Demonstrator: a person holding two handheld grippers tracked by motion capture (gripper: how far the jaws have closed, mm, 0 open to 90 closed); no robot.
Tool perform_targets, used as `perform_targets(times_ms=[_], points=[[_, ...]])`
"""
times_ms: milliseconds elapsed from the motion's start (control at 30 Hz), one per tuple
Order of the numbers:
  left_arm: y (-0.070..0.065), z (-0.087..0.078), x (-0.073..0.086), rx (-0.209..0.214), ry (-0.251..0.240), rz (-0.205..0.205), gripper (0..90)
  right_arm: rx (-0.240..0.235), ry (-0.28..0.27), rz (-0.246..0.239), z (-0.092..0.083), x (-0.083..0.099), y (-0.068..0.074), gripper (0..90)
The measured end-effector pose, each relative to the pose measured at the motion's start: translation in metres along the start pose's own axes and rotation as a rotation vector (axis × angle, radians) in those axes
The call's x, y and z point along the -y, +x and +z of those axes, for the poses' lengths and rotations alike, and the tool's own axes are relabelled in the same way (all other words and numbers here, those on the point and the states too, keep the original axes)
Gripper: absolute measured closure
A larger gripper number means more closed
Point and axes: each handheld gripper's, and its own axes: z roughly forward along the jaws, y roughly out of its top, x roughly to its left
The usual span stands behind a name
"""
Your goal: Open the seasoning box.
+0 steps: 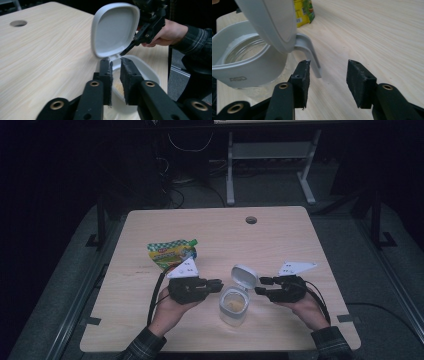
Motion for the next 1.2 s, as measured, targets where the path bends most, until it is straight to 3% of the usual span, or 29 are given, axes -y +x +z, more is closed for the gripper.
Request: perform_targets(times_ms=[167,567,800,1000,1200], points=[[0.006,-0.011,0.011,-0.027,0.010,-0.028,67.7,-0.039,0.002,-0.012,0.007,0.002,0.005,55.4],[0.012,-0.038,0.047,-0.074,0.030,-0.042,44.1,-0.047,-0.012,-0.025,0.027,0.001,0.012,58.4],[0.015,-0.047,0.067,-0.091,0.050,-0.063,40.8,-0.039,-0.035,-0.028,0.035,-0.001,0.012,63.2],[0.015,-0.043,0.069,-0.083,0.059,-0.061,40.4,-0.025,-0.029,-0.060,0.041,-0.001,0.015,76.5],[0.015,-0.041,0.070,-0.085,0.065,-0.064,40.4,0.035,-0.021,-0.101,0.038,-0.001,0.020,79.3]])
